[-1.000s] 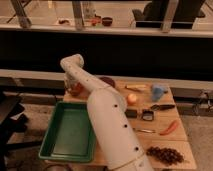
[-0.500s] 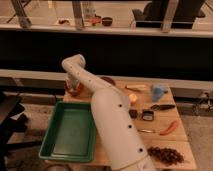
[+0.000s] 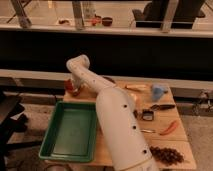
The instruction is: Wipe red bowl with towel
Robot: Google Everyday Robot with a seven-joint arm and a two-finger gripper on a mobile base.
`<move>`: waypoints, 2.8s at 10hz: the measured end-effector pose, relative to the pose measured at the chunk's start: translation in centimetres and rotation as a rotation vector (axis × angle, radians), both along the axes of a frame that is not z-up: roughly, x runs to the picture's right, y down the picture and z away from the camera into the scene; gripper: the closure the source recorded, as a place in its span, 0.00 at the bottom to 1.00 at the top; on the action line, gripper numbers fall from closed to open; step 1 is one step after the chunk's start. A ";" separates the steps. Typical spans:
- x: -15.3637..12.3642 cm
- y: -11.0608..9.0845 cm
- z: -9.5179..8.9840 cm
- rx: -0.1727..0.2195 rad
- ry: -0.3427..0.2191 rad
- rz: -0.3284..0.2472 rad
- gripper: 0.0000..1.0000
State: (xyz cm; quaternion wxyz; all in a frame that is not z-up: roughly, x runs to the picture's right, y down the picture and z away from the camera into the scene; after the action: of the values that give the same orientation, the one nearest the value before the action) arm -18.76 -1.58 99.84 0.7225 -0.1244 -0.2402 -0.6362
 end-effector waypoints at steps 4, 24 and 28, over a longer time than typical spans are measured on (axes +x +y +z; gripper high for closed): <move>-0.6 -0.4 2.0 0.018 -0.015 -0.015 0.99; -2.6 -3.2 -2.2 0.139 -0.008 -0.039 0.99; -3.2 -3.9 -3.2 0.154 0.015 -0.046 0.71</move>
State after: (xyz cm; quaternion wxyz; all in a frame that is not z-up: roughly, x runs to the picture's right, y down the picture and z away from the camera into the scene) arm -21.93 -5.50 96.67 0.7170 -0.0785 -0.1822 -0.6683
